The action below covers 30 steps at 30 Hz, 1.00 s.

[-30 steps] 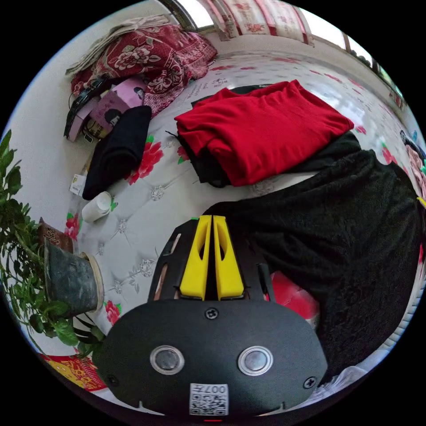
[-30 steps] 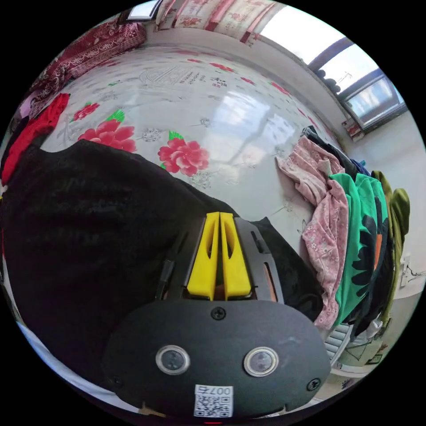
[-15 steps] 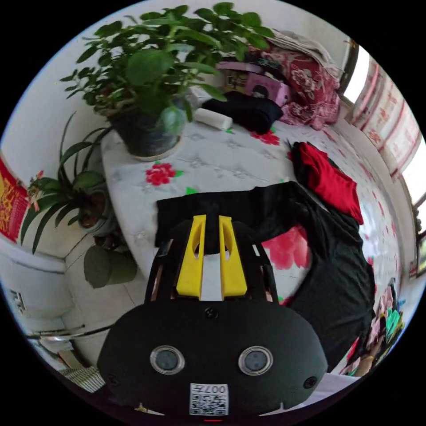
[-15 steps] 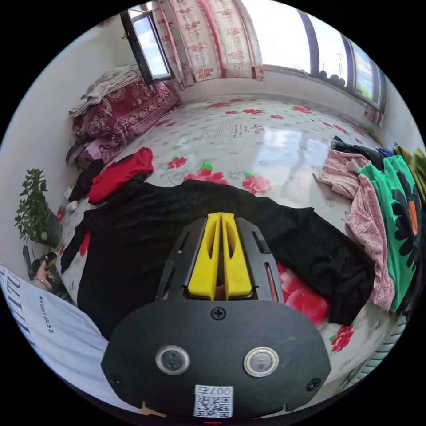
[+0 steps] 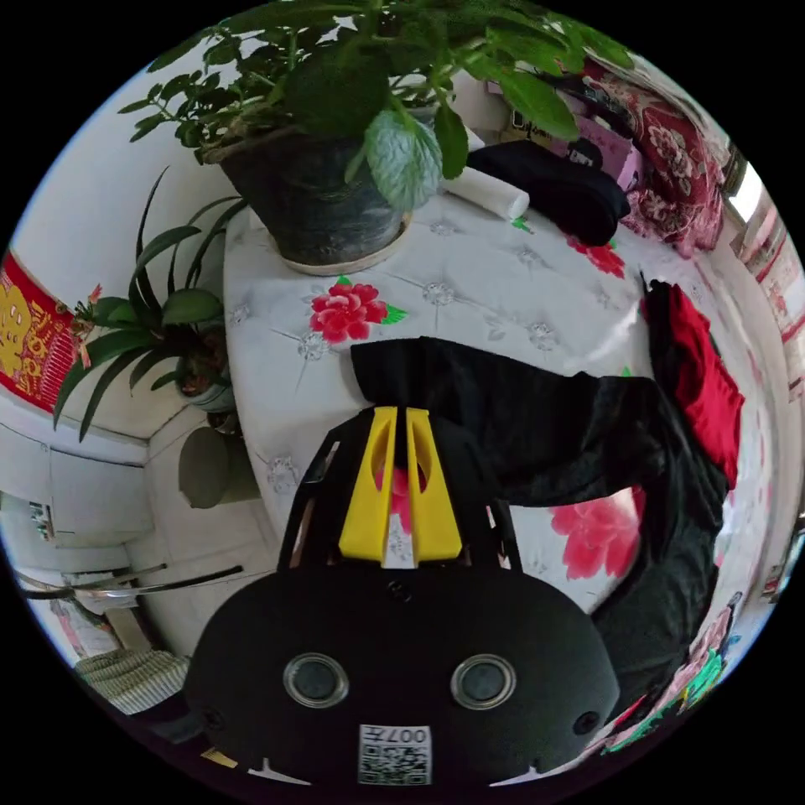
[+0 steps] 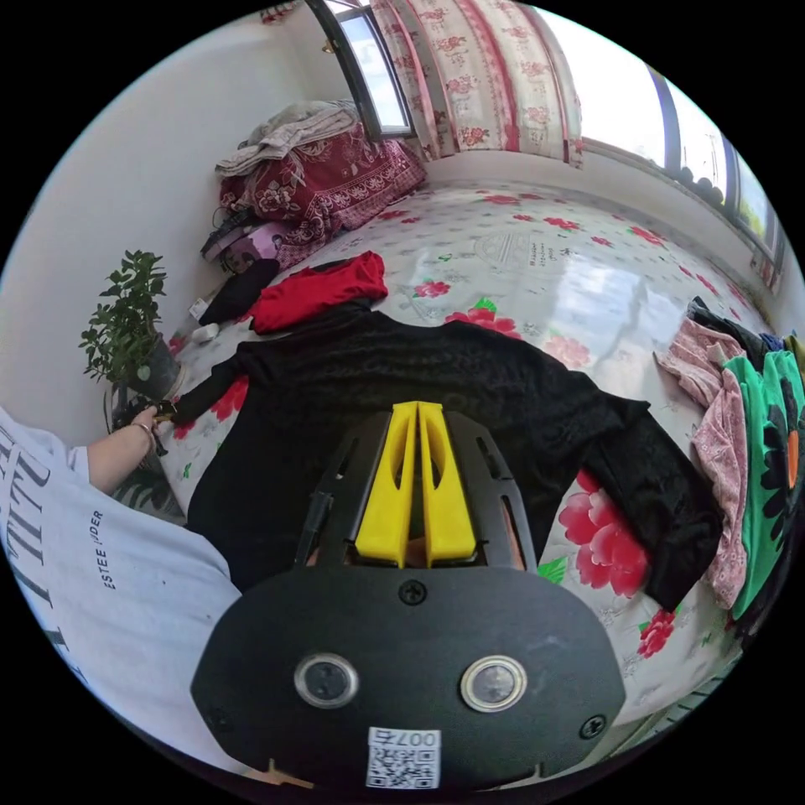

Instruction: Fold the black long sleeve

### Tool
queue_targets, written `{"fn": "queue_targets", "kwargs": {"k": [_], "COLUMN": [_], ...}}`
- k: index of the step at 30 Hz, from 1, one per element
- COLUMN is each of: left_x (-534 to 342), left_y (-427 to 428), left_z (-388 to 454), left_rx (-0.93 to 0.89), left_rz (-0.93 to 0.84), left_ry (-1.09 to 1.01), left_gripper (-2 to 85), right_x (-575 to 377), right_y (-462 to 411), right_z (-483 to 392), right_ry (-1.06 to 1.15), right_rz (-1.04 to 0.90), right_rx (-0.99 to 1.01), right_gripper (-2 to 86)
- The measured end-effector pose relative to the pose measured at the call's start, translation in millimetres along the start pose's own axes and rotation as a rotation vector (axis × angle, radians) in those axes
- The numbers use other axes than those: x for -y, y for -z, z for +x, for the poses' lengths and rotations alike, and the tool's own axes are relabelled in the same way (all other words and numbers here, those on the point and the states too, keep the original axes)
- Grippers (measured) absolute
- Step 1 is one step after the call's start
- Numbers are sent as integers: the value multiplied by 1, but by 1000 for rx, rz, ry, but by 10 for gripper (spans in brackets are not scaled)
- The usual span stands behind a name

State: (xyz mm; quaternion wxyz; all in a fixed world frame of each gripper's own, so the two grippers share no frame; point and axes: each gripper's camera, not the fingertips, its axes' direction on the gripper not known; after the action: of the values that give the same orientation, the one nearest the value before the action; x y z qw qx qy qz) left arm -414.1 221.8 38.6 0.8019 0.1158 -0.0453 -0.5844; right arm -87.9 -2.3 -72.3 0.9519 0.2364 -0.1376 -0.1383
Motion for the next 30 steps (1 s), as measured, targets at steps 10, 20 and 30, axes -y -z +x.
{"fn": "queue_targets", "kwargs": {"k": [10,20,30], "left_x": [29,14,-227], "left_y": [202,246,168], "left_z": [-1,141,311], "left_rx": [-515,-895,-1049], "left_rz": [544,540,40], "left_ry": [-326,-653,-1385], "left_gripper": [-7,-1,108], "right_x": [-29,-33,-76], "right_y": [17,31,30], "right_z": [30,51,129], "right_ry": [-58,-113,-455], "right_rz": [3,53,16], "right_rx": [-17,-13,-75], "right_gripper": [-3,-3,10]}}
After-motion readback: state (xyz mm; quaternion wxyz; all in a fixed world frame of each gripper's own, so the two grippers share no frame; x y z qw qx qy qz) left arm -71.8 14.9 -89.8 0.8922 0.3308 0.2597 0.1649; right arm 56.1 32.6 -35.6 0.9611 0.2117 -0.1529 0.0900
